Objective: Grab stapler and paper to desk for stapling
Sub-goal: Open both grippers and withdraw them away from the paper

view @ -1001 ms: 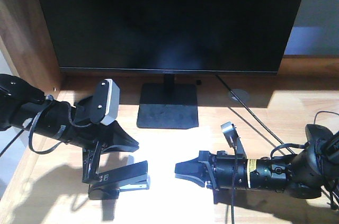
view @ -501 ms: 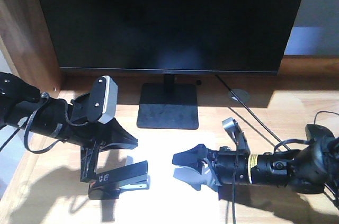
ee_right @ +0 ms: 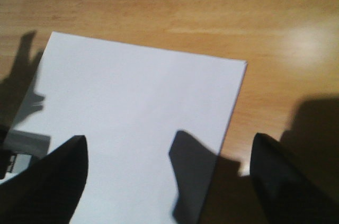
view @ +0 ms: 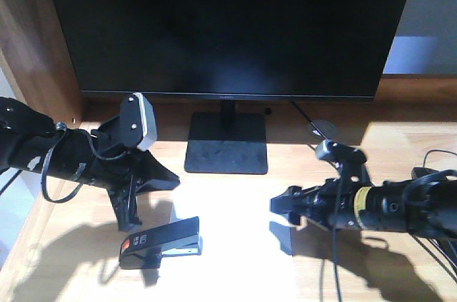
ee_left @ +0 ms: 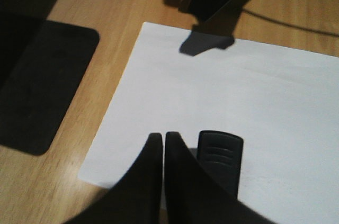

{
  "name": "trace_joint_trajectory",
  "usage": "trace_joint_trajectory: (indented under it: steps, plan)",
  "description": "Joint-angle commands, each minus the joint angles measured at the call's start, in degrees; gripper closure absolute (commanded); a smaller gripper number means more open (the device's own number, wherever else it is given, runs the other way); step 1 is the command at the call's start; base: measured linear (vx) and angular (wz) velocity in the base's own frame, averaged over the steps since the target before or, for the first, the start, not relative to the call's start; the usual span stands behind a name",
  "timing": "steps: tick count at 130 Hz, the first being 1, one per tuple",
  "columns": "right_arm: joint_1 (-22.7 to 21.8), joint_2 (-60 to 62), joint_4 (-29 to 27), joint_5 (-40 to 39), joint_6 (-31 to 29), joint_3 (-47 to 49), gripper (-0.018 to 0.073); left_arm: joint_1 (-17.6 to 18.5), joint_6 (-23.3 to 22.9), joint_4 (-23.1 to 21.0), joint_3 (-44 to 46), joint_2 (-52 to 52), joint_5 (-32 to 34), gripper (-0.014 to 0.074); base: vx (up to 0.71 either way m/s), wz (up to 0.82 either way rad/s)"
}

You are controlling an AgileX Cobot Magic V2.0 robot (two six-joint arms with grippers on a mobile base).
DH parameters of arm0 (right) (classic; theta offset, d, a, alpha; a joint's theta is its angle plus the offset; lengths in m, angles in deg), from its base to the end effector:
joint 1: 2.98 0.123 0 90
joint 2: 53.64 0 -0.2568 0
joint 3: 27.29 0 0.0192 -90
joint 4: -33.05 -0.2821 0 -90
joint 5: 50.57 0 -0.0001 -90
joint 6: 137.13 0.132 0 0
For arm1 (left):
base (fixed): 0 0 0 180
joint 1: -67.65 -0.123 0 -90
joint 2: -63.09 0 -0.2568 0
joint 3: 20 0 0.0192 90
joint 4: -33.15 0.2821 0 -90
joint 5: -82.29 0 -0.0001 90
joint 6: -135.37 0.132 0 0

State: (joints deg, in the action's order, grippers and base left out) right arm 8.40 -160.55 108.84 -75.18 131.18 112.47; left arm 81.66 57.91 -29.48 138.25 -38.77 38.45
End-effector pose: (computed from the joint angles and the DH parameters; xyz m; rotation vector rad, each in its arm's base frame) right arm 0.3035 0.1154 0.0486 -0.1321 2.4766 0.7016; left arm 0.3241 -0.1646 0.1465 1.4203 1.8953 -0.5723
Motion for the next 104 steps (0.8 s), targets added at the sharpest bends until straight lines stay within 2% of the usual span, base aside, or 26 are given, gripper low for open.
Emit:
trace_joint_trajectory:
  steps: [1, 24, 50, 61, 80, 83, 89, 98, 104]
  plan:
    - [-0.01, 6.90, 2.13, 5.50, -0.77, 0.90, -0.0013, 0.17, -8.03, 0.97, 1.17, 2.45, 3.87, 0.0603, 0.00, 0.00]
    - [-0.01, 15.64, 5.33, 15.39, -0.77, 0.90, 0.0080, 0.17, -22.93, 11.31, 1.17, 2.45, 9.25, 0.0603, 0.00, 0.00]
    - [-0.01, 23.82, 6.15, 22.92, -0.77, 0.90, 0.0291, 0.17, -41.09, 24.83, 1.17, 3.81, 15.39, 0.0603, 0.00, 0.00]
    - [-0.01, 26.51, 6.15, 24.99, -0.77, 0.90, 0.0398, 0.17, -51.32, 31.82, 1.17, 6.01, 19.56, 0.0603, 0.00, 0.00]
    - [-0.01, 30.00, 6.15, 26.25, -0.77, 0.90, 0.0577, 0.17, -69.99, 46.37, 1.17, 10.54, 24.40, 0.0603, 0.00, 0.00]
    - [-0.01, 30.44, 6.15, 26.23, -0.77, 0.90, 0.0575, 0.17, -71.78, 48.73, 1.17, 11.19, 24.67, 0.0603, 0.00, 0.00]
    - [-0.01, 31.43, 6.15, 26.23, -0.77, 0.90, 0.0573, 0.17, -78.52, 54.03, 1.17, 12.60, 25.36, 0.0603, 0.00, 0.00]
    - [-0.01, 32.78, 6.15, 26.23, -0.77, 0.90, 0.0570, 0.17, -85.51, 61.67, 1.17, 14.38, 25.49, 0.0603, 0.00, 0.00]
    - [-0.01, 33.60, 6.15, 26.23, -0.77, 0.84, 0.0568, 0.17, -88.91, 65.13, 1.09, 15.54, 25.49, 0.0603, 0.00, 0.00]
